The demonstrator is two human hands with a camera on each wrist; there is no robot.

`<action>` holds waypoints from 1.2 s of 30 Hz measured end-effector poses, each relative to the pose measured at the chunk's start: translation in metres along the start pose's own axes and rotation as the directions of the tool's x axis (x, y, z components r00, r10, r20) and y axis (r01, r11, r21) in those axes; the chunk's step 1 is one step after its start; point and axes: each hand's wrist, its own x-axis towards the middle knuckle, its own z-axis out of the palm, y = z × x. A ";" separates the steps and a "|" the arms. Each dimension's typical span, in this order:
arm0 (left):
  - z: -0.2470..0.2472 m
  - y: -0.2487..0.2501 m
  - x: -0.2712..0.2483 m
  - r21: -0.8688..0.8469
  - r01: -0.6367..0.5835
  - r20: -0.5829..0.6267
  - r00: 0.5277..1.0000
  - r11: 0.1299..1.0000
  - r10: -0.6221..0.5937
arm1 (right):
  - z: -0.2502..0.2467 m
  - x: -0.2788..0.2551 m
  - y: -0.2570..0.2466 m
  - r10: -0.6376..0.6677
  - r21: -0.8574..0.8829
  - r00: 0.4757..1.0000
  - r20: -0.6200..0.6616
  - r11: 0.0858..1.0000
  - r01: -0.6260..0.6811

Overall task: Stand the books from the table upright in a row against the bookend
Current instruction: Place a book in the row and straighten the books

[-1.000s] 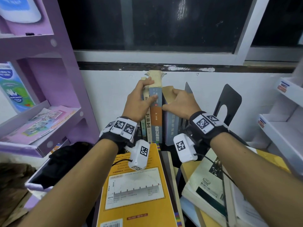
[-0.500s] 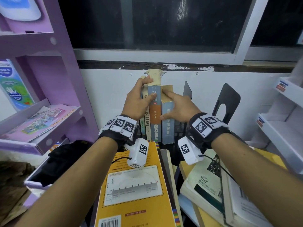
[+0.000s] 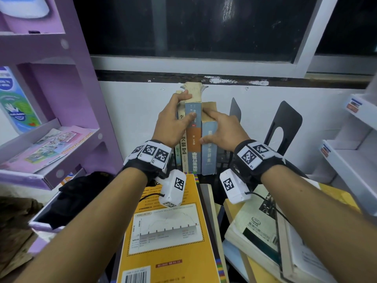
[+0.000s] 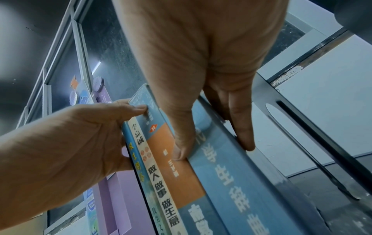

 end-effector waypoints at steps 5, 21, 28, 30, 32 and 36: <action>-0.002 -0.001 0.000 -0.012 0.010 0.008 1.000 1.000 -0.010 | 0.002 0.002 -0.001 0.033 -0.004 0.999 -0.017 0.999 -0.033; -0.004 0.000 0.001 -0.018 0.021 0.009 1.000 1.000 -0.021 | 0.000 0.002 -0.002 0.047 -0.031 0.999 0.013 0.998 -0.047; -0.004 0.001 0.000 0.022 0.004 0.011 1.000 1.000 -0.005 | 0.000 0.002 -0.002 0.056 -0.008 0.998 0.027 0.998 -0.056; -0.004 0.002 0.000 0.025 0.009 0.012 1.000 1.000 -0.010 | 0.000 0.002 -0.002 0.053 0.001 0.998 0.031 0.999 -0.053; -0.004 0.003 0.000 0.026 0.019 0.018 1.000 0.999 -0.019 | 0.000 0.001 -0.001 0.051 0.014 0.998 0.038 0.999 -0.052; -0.005 0.007 0.000 0.024 0.028 0.036 0.999 0.999 -0.029 | -0.004 0.001 -0.001 0.066 0.028 0.995 0.074 0.997 -0.068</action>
